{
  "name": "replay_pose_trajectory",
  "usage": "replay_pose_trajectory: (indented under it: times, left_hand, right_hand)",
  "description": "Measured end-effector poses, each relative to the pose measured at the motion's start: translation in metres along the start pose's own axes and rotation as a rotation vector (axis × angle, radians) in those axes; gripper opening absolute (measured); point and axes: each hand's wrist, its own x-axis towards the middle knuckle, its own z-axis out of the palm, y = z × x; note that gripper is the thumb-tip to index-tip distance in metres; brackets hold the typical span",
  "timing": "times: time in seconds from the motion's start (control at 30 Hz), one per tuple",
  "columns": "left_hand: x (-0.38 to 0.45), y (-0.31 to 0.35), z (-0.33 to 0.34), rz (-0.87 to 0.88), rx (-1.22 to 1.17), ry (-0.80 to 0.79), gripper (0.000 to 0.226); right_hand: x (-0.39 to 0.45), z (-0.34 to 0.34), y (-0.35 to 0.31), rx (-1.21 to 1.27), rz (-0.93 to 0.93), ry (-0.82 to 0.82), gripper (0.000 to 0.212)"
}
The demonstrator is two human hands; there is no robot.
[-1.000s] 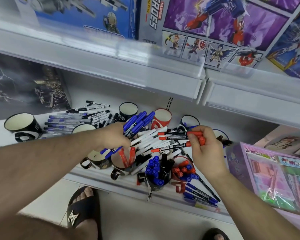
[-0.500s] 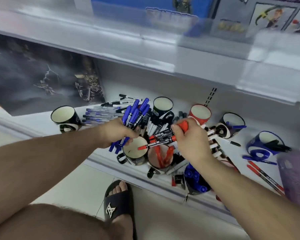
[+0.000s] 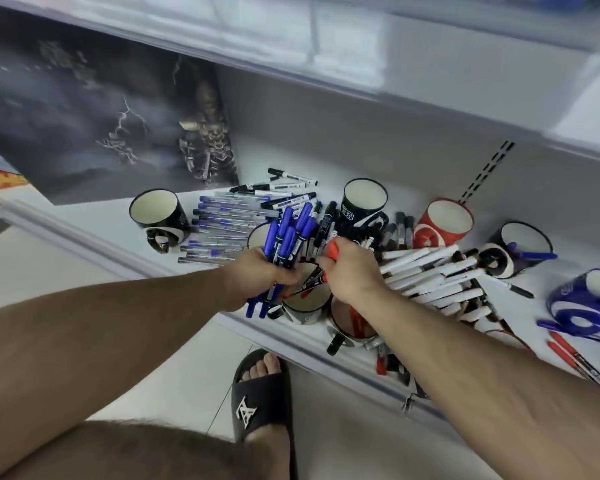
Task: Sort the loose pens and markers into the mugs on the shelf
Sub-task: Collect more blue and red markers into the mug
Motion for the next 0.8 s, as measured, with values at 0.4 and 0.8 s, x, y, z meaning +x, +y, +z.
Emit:
replay_pose_trajectory:
  times: [0.4, 0.8]
  left_hand:
    - [0.002, -0.005, -0.004, 0.061, 0.006, -0.061, 0.019]
    - [-0.001, 0.004, 0.006, 0.186, 0.119, 0.010, 0.038]
  right_hand:
    - [-0.011, -0.039, -0.006, 0.746, 0.348, 0.256, 0.042]
    - [-0.025, -0.009, 0.002, 0.190, 0.165, -0.054, 0.033]
